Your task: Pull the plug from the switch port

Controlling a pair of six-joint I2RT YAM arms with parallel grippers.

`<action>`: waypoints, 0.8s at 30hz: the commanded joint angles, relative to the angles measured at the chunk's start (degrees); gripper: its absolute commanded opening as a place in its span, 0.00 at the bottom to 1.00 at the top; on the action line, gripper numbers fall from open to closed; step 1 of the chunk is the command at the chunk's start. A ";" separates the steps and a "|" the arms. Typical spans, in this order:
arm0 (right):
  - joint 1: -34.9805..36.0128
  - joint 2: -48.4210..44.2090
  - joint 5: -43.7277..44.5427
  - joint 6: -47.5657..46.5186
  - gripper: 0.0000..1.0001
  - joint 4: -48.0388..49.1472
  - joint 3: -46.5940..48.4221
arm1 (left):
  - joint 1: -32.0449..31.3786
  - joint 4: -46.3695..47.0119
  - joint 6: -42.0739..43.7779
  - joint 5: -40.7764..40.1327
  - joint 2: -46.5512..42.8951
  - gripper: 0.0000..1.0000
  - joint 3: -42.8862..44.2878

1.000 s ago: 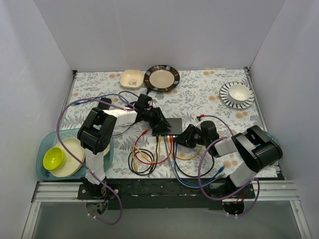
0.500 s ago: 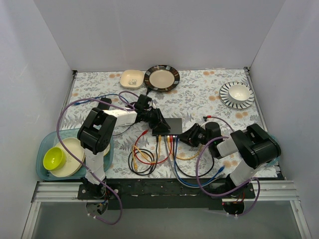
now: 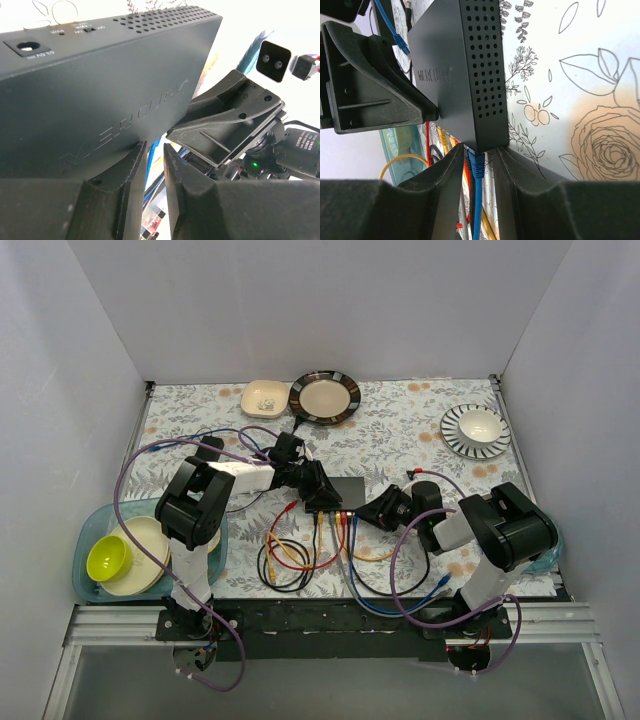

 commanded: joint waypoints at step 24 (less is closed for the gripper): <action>-0.04 6.04 -0.77 -8.04 0.01 -9.53 2.37 | -0.72 13.96 -5.28 9.77 -0.41 0.18 -8.08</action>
